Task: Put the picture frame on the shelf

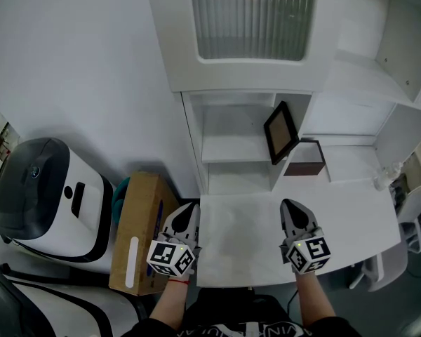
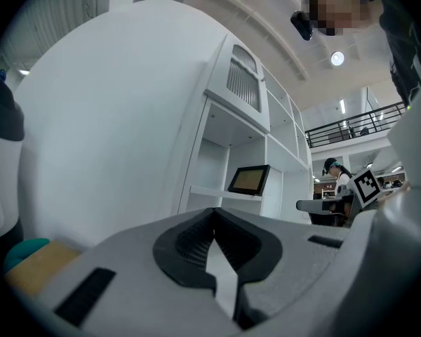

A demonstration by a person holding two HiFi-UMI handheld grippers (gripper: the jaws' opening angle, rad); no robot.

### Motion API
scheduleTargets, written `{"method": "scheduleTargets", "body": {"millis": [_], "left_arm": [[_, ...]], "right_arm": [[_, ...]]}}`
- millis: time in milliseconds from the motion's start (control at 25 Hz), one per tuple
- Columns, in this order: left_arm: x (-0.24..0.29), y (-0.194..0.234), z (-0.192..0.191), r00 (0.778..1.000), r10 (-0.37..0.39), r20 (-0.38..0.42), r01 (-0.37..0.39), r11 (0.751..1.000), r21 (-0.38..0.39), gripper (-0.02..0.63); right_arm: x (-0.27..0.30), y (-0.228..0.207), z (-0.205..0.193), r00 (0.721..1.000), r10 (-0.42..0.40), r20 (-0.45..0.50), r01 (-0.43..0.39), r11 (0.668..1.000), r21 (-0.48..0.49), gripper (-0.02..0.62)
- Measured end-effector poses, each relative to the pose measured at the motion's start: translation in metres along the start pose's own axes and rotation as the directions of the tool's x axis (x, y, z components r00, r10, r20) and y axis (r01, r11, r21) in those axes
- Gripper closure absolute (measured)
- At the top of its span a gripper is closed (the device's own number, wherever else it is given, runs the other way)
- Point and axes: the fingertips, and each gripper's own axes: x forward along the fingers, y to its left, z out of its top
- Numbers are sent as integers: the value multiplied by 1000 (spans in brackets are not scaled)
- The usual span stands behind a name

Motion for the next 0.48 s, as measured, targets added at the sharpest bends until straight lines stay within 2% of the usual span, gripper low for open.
{"method": "scheduleTargets", "body": {"millis": [480], "left_arm": [[3,8,-3,1000,12,-5,-12,1000,-7,600]], "right_arm": [[5,-8,-4,1000,-9,-2,9,1000,30,592]]}}
